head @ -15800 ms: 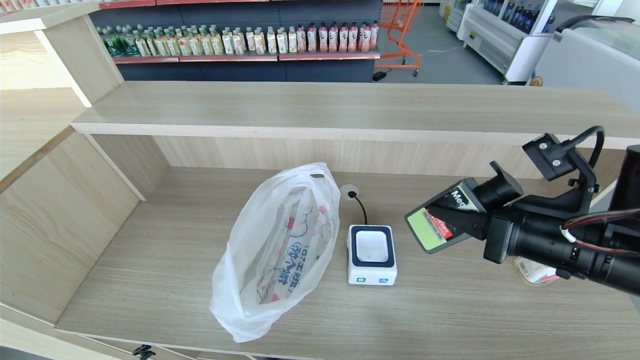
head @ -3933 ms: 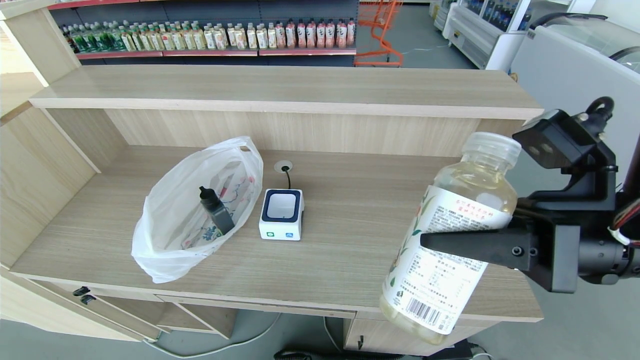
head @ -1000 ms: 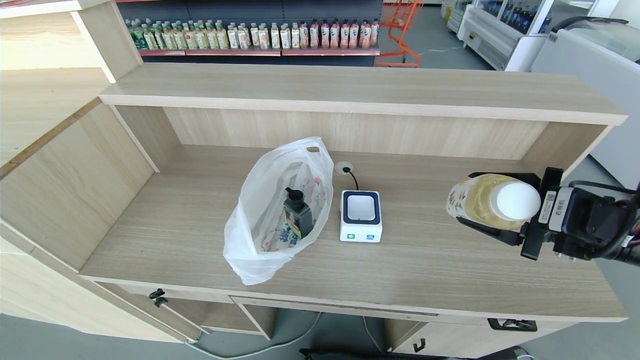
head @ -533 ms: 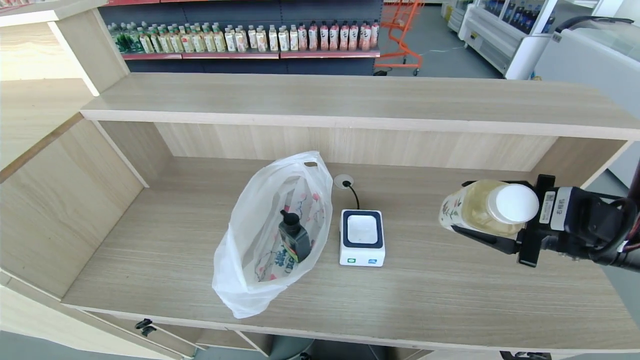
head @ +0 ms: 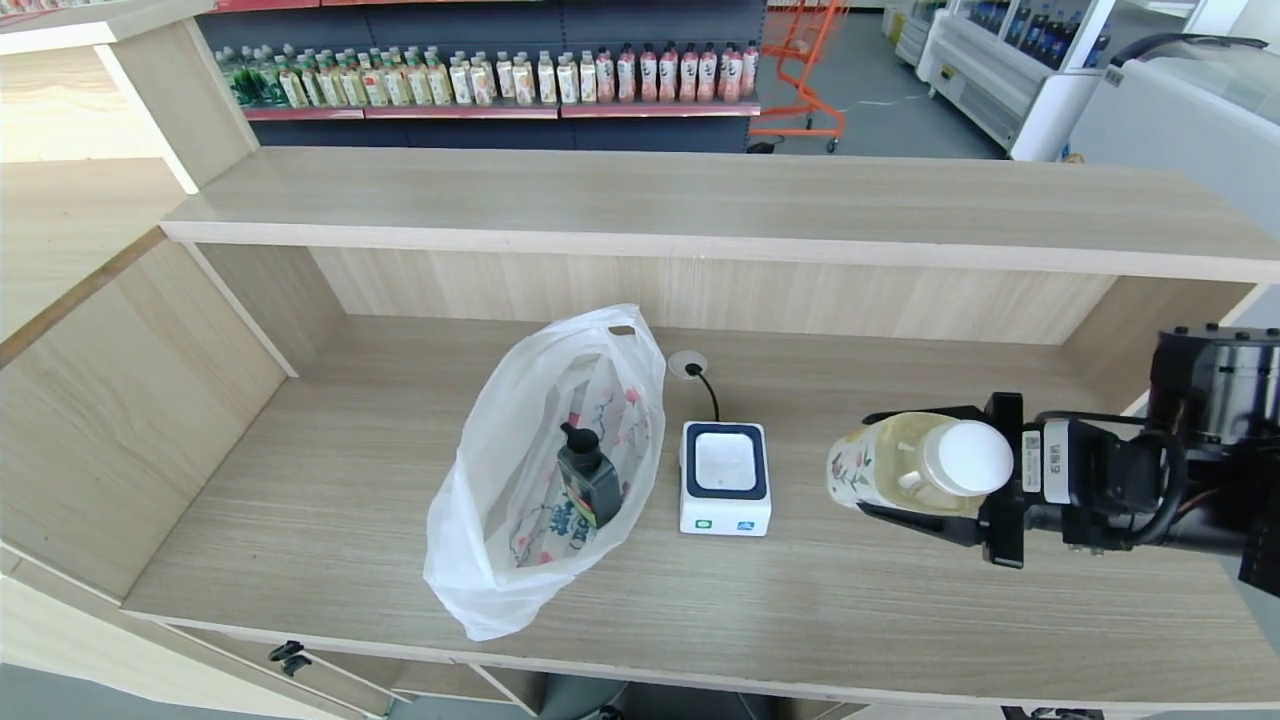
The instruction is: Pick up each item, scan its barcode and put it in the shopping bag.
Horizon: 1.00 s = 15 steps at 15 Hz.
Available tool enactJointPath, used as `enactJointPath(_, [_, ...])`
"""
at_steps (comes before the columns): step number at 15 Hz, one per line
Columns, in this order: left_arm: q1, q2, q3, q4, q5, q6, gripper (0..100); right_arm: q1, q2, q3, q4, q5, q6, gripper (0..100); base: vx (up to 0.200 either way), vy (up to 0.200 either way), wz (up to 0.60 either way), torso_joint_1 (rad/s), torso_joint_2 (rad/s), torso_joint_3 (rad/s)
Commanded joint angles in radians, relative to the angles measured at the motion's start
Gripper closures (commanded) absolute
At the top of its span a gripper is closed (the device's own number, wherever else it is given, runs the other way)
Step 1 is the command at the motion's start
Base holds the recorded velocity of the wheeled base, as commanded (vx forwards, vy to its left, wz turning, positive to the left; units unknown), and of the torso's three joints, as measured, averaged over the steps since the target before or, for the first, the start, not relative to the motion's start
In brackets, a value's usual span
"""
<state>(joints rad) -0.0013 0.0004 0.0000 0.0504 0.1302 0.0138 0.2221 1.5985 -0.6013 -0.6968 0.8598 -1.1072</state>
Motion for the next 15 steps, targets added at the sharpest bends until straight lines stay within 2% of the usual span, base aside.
enactJointPath(1, [0.0,0.001,0.0,0.0,0.0,0.0,0,0.016,0.078,-0.035,-0.001,0.012,-0.029,100,0.0,0.0,0.0,0.0,0.0,0.0])
enactJointPath(4, [0.0,0.0,0.0,0.0,0.0,0.0,0,0.026,0.133,-0.069,-0.016,0.03,-0.065,100,0.0,0.0,0.0,0.0,0.0,0.0])
enactJointPath(15, [0.0,0.0,0.0,0.0,0.0,0.0,0,0.023,0.39,-0.161,-0.248,0.127,-0.072,100,0.0,0.0,0.0,0.0,0.0,0.0])
